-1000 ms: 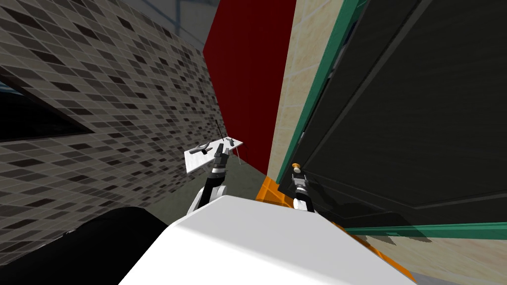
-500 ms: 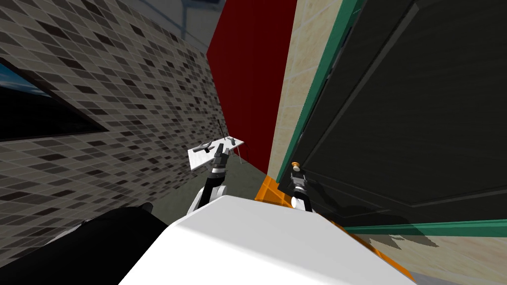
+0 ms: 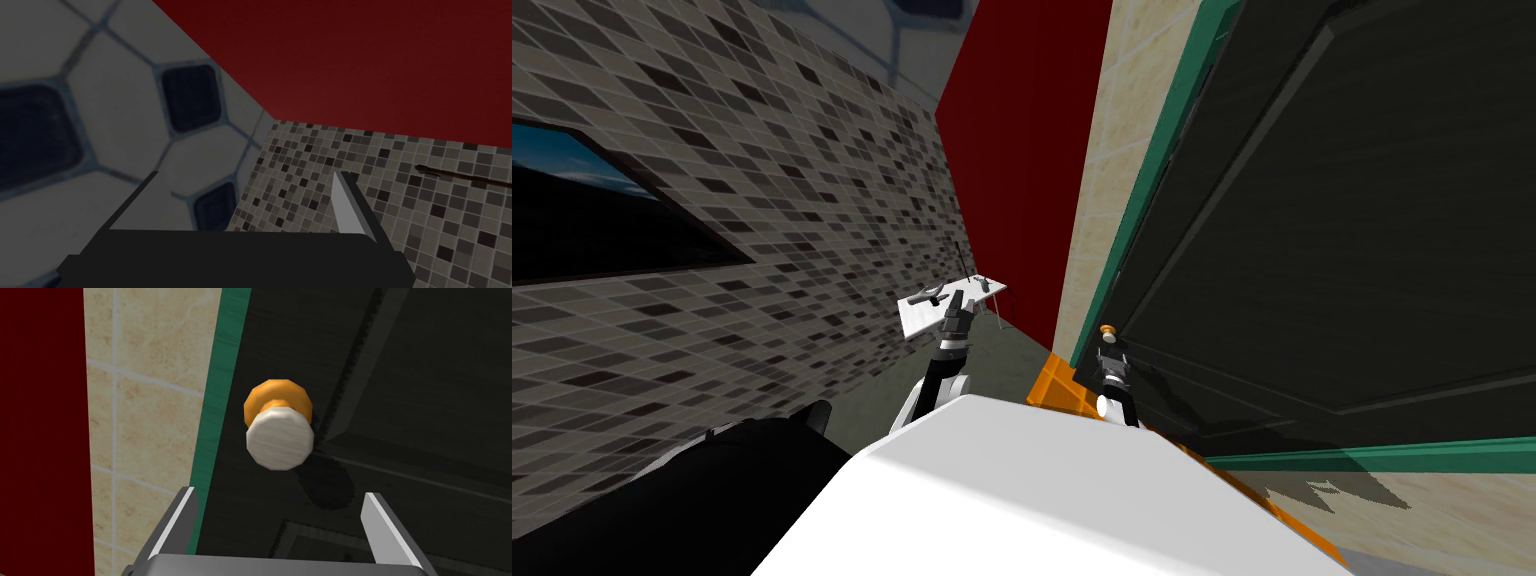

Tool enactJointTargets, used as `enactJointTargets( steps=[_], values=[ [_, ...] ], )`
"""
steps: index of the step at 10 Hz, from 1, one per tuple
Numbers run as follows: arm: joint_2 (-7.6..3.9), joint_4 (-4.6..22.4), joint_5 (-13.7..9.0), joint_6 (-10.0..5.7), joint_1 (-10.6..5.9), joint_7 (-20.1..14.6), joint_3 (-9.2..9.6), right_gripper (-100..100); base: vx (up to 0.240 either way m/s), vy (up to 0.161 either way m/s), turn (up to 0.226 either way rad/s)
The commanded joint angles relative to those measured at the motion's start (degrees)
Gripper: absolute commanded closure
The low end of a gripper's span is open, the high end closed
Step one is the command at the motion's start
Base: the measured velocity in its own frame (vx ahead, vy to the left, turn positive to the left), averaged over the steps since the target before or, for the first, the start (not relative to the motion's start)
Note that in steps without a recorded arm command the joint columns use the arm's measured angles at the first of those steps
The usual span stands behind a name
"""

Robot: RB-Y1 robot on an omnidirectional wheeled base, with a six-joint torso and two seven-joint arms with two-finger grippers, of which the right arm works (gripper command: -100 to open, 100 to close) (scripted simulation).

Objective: Pull the door open

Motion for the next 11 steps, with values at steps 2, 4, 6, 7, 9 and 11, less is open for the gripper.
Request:
enactJointTargets(
  steps=[2, 4, 6, 7, 9, 11],
  values=[
    [0.55, -0.11, -1.72, 0.01, -0.37, -4.21, 0.64, -100, -0.058, -0.019, 0.038],
    [0.97, -0.29, -3.01, 0.07, -0.59, -7.22, 1.11, -100, -0.09, -0.02, 0.03],
    [1.28, -0.42, -3.92, 0.11, -0.75, -9.16, 1.45, -100, -0.084, -0.011, 0.026],
    [1.44, -0.49, -4.39, 0.13, -0.83, -10.14, 1.63, -100, -0.074, -0.013, 0.023],
    [0.03, -0.16, -4.29, -0.09, -0.13, -11.11, 1.42, -100, 0.038, -0.002, 0.052],
    [-1.55, 0.16, -4.47, -0.37, 0.7, -12.87, 1.29, -100, 0.196, 0.003, 0.076]
  ],
)
